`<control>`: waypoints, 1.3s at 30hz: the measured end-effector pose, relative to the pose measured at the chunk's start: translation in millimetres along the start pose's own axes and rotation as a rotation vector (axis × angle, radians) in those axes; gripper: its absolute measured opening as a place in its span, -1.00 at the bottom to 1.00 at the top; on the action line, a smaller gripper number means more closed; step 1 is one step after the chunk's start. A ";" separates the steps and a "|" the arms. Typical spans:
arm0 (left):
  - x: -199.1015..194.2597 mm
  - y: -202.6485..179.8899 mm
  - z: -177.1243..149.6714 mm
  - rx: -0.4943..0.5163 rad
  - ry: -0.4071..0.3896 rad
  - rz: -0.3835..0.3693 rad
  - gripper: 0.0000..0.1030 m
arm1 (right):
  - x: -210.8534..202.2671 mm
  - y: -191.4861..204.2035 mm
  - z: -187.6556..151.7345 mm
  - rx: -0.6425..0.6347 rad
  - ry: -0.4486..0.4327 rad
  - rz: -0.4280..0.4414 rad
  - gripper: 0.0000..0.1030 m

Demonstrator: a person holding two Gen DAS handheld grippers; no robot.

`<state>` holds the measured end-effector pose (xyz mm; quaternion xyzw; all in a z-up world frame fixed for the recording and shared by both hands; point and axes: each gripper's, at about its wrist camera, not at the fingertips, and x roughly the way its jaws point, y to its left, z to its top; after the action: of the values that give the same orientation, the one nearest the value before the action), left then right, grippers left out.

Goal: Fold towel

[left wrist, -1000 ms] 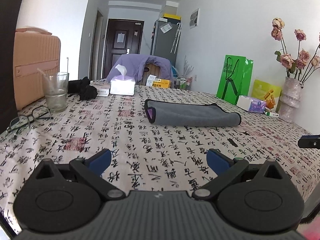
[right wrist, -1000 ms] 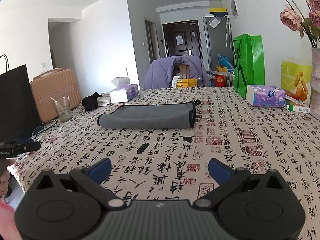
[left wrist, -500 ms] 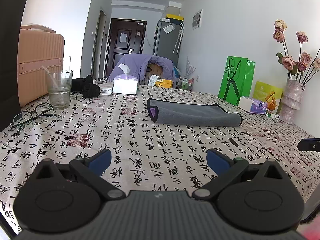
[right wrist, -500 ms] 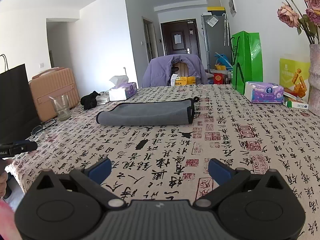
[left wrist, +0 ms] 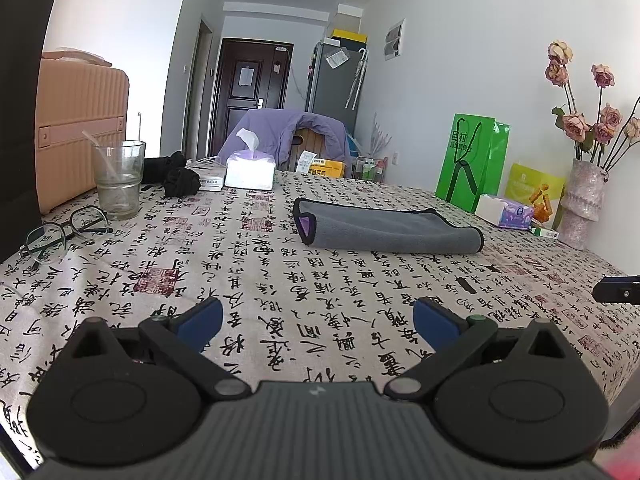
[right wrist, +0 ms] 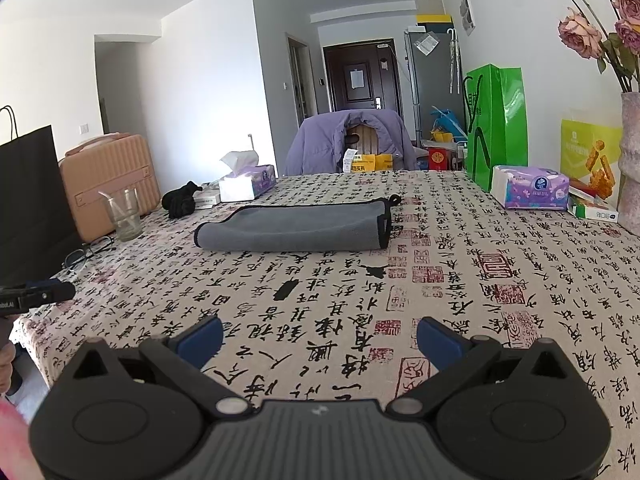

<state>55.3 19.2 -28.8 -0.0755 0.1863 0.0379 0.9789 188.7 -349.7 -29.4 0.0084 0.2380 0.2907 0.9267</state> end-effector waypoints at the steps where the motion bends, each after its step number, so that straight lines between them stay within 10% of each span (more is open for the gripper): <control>1: 0.3 0.1 0.0 0.001 0.001 0.001 1.00 | -0.2 -0.1 0.1 0.001 0.000 0.001 1.00; 39: -2.2 -7.9 1.6 0.028 -0.007 -0.008 1.00 | 0.4 3.8 1.5 -0.011 -0.001 0.014 1.00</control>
<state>54.6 11.6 -25.5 -0.0624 0.1832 0.0318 0.9806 187.6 -346.1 -27.6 0.0051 0.2360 0.2986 0.9247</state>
